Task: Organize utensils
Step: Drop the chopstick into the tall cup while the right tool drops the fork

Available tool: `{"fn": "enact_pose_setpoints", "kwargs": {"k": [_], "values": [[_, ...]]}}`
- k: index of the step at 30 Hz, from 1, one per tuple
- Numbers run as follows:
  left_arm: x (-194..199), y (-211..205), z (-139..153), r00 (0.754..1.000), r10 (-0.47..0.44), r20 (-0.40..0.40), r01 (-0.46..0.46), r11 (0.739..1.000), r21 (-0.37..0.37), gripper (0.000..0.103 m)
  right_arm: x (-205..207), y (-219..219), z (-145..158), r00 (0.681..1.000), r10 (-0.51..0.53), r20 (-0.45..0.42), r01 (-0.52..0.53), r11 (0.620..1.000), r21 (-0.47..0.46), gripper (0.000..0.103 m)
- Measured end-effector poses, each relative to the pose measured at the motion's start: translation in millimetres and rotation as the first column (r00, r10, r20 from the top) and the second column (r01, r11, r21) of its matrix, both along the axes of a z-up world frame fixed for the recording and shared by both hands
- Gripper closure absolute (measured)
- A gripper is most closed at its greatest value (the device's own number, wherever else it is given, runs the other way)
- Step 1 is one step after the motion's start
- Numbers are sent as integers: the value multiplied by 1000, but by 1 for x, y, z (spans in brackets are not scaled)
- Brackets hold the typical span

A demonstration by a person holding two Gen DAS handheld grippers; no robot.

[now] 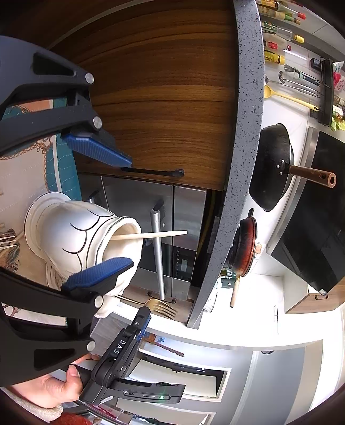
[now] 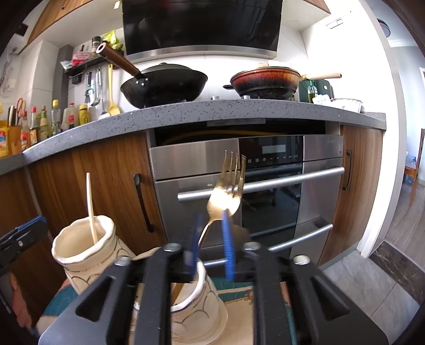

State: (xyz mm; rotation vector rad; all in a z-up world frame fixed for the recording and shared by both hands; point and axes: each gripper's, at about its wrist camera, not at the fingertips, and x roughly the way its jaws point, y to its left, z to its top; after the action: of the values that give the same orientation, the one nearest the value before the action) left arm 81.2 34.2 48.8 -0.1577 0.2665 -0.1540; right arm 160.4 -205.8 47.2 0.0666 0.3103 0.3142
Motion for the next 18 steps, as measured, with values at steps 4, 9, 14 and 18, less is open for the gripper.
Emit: {"fn": "enact_pose_setpoints", "kwargs": {"k": [4,9,14,18], "values": [[-8,1,-1,999,31,15,-31,999,14,15,-11,-2,1,1000,15,12,-15,1000,8,46],[-22,6,-5,998,65,16,-65,998,1,6,-33,-8,3,999,16,39,-17,1000,21,14],[-39,9,-10,995,100,8,-100,995,12,6,-52,-11,-4,999,1,33,-2,1000,13,6],[-52,8,-12,993,122,0,-122,992,41,6,-69,-16,-14,1000,-4,8,4,1000,14,5]]}}
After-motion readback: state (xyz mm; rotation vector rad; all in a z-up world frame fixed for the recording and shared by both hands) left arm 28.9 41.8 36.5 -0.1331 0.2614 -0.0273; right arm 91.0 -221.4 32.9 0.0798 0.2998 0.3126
